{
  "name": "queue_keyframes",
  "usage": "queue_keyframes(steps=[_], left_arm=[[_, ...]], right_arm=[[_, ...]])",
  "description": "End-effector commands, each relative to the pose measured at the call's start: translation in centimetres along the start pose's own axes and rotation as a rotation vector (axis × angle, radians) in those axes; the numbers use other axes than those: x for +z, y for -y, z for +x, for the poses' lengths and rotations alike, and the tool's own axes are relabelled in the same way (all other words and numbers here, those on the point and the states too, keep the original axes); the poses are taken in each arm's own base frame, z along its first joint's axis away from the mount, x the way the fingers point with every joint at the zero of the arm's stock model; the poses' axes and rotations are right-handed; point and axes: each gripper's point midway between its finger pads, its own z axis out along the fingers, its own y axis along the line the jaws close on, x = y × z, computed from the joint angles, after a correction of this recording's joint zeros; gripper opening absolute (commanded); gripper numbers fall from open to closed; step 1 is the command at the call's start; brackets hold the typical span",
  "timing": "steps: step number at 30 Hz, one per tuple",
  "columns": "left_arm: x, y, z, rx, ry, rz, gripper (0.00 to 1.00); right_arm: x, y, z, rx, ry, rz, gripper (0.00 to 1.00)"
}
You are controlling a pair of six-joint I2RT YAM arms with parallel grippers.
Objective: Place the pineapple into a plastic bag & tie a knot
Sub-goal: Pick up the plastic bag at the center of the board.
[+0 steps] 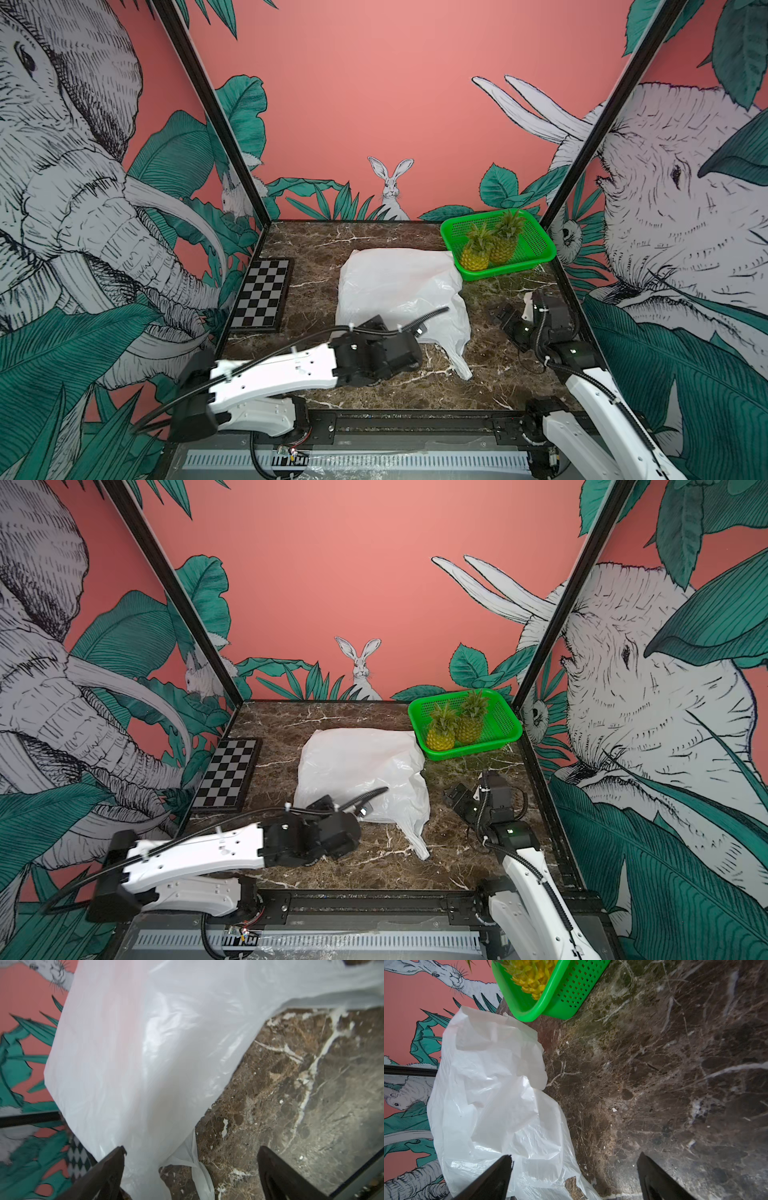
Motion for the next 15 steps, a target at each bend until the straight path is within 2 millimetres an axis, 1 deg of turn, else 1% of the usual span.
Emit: queue_keyframes(steps=[1,3,7,12,15], left_arm=[[-1.1,-2.3,-1.1,0.077,0.030,-0.195,0.99],[-0.8,-2.1,-1.9,0.067,0.052,-0.218,1.00],[0.3,-1.1,-2.5,0.068,0.057,-0.247,0.99],[1.9,0.0,-2.5,0.079,0.032,-0.283,0.99],[2.3,0.0,-2.2,0.069,0.031,-0.315,0.99]], right_arm=[[-0.6,-0.7,0.3,0.027,-0.020,-0.024,0.94],[-0.9,-0.6,0.5,0.025,-0.020,-0.019,0.94],[-1.3,-0.4,0.8,0.017,-0.031,-0.006,0.94],[-1.3,-0.1,1.0,0.015,-0.038,0.002,0.94],[-1.2,-0.1,1.0,0.013,-0.037,0.003,0.94]])
